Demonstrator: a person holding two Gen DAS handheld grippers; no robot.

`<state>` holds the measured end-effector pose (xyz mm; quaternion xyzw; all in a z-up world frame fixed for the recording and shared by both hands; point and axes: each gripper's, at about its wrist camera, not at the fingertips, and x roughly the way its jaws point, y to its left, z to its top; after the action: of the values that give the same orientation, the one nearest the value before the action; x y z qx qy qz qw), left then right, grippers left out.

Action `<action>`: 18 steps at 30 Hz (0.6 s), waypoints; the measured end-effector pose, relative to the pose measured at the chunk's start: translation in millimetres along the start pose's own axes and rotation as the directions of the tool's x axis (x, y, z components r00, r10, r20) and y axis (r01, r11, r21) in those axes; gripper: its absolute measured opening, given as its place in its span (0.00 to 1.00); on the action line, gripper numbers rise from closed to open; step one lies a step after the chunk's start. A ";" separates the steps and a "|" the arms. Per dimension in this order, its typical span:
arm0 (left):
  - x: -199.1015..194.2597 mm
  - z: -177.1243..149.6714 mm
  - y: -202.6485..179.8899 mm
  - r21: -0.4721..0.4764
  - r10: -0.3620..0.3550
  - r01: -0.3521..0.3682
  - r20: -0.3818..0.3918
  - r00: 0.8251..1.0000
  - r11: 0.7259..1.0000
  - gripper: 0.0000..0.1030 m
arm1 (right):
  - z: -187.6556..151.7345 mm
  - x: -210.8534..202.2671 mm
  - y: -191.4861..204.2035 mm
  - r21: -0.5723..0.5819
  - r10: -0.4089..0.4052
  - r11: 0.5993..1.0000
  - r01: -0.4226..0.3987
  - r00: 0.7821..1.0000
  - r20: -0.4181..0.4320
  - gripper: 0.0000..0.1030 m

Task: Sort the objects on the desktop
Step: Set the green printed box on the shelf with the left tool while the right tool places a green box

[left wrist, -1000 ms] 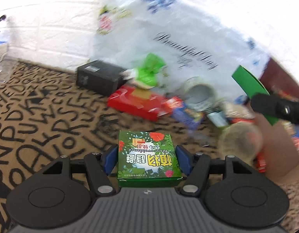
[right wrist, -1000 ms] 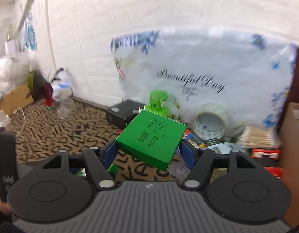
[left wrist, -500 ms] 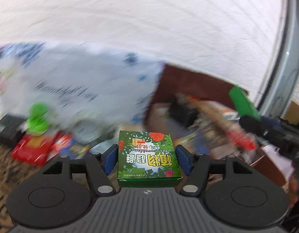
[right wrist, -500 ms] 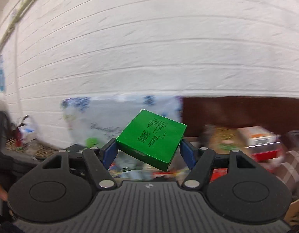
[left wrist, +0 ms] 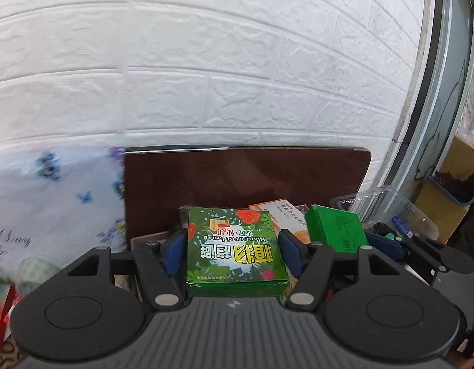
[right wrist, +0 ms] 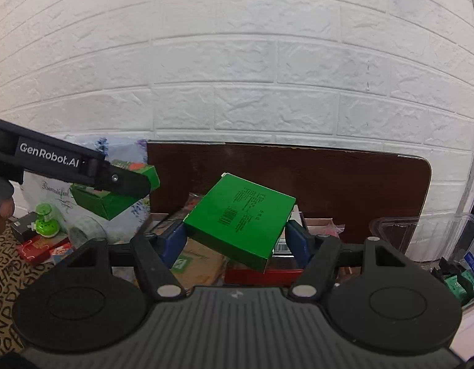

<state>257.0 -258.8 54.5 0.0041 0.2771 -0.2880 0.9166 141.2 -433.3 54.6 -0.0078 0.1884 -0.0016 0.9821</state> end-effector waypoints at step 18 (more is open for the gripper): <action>76.1 15.8 5.7 -0.015 -0.077 0.077 -0.005 0.997 0.997 0.84 | 5.9 88.0 -15.1 -0.130 0.000 0.991 -0.010 0.998 -0.070 0.81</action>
<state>319.7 -296.7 28.2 -0.0127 0.2816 -0.3211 0.9041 225.1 -448.9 27.8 -0.0714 0.2225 0.0130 0.9722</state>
